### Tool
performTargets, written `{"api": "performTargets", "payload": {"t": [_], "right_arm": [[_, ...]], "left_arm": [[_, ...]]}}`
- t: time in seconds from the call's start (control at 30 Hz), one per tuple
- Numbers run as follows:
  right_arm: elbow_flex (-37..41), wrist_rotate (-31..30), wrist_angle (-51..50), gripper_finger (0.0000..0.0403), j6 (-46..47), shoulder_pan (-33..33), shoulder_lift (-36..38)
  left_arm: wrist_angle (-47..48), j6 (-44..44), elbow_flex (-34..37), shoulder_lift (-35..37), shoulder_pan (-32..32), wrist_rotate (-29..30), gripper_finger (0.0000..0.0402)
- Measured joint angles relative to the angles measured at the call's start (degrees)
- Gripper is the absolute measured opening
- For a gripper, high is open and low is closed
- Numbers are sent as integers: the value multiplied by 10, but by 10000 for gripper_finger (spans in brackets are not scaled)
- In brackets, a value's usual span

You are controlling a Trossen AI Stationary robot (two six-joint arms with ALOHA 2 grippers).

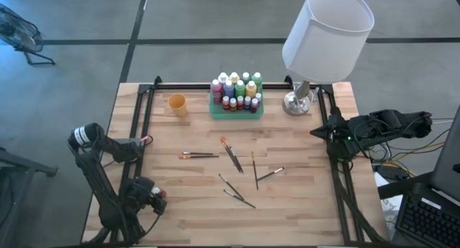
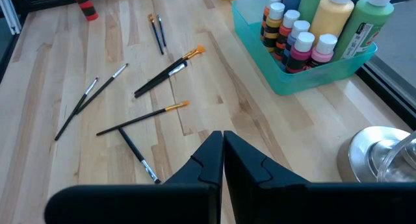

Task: Pick & Place Paint Supplies
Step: Put the small red paint bottle into the green bin

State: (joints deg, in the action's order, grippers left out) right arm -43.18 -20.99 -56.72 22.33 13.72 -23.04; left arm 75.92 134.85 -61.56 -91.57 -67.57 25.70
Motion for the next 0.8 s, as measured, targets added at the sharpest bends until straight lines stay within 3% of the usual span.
{"api": "performTargets", "payload": {"t": [0.4, 0.8], "right_arm": [[0, 0, 0, 8, 0, 0, 0], [0, 0, 0, 8, 0, 0, 0]], "left_arm": [[-3, 0, 0, 0, 1, -1, 123], [-4, 0, 0, 0, 1, -4, 131]]}}
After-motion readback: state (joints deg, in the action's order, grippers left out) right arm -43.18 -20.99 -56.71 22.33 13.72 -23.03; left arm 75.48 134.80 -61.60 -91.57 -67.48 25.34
